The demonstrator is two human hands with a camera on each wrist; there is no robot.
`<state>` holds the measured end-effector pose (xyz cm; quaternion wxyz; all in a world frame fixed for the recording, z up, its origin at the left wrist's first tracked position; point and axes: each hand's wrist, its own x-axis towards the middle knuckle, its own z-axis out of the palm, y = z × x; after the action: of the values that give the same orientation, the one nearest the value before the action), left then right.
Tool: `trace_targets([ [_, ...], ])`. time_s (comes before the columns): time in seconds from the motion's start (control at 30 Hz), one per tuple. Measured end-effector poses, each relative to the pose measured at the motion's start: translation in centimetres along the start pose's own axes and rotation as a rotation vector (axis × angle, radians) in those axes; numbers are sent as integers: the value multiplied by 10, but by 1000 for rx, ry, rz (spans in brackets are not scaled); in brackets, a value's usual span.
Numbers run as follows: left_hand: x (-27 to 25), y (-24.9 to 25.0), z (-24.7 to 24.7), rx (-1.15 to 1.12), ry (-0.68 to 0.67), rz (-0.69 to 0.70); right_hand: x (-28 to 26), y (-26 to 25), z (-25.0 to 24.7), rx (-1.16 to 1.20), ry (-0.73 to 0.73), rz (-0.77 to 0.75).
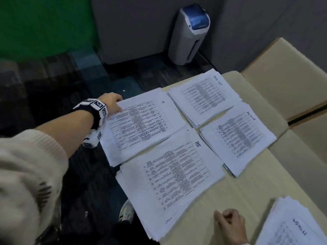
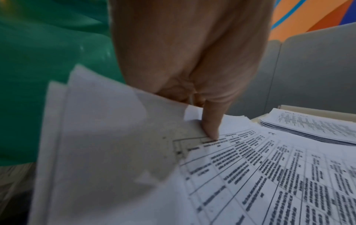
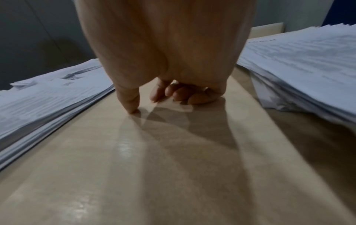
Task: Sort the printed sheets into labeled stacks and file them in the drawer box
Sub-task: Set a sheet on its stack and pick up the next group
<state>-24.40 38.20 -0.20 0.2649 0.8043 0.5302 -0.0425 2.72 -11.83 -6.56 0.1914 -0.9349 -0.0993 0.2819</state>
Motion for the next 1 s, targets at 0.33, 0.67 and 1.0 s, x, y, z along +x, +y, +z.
trace_targets([
  [0.33,13,57,21,-56,233,0,2,-4,-1,48,-4,7],
  [0.67,-81,269,114,-301,-199,478,-2,31,-87,408,135,-1],
  [1.0,-226,404,271,-157,-452,532,10,184,-172,257,442,323],
])
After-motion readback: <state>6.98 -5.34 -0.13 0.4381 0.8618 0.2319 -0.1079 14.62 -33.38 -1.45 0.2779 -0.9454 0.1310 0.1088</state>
